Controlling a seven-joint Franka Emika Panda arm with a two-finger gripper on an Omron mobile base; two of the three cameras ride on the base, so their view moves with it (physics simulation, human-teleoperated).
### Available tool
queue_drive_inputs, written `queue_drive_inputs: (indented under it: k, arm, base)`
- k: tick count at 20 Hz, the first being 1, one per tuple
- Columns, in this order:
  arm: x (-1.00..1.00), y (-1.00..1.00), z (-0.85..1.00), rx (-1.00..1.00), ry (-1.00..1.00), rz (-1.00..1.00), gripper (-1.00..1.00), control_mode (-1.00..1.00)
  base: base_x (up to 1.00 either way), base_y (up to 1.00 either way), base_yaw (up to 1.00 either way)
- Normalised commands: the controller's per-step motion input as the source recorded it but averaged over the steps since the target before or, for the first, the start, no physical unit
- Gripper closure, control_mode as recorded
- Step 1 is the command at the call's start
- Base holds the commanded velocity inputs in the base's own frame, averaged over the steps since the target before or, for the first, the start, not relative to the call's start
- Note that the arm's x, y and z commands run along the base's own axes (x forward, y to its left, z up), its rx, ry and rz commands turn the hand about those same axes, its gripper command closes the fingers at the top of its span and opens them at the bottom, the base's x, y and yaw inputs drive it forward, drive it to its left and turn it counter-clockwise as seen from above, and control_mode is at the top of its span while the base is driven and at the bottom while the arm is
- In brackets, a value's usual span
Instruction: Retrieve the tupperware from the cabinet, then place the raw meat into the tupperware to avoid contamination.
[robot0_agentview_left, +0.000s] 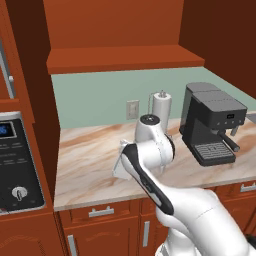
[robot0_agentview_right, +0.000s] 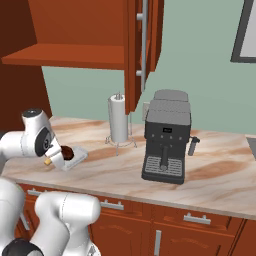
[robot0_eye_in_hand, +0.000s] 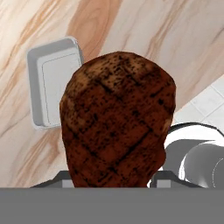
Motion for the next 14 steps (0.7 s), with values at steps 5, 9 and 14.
queue_drive_inputs:
  k: [5, 9, 14]
  arm:
    - [0.03, 0.15, -0.17, 0.0, 0.03, 0.0, 1.0, -1.0]
    - [0.17, 0.17, -0.12, 0.0, 0.0, 0.0, 1.0, -1.0]
    - [0.18, 0.08, -0.06, 0.0, -0.02, -0.02, 1.0, -1.0]
  base:
    - [0.0, 0.0, 0.0]
    - [0.0, 0.0, 0.0]
    - [0.0, 0.0, 0.0]
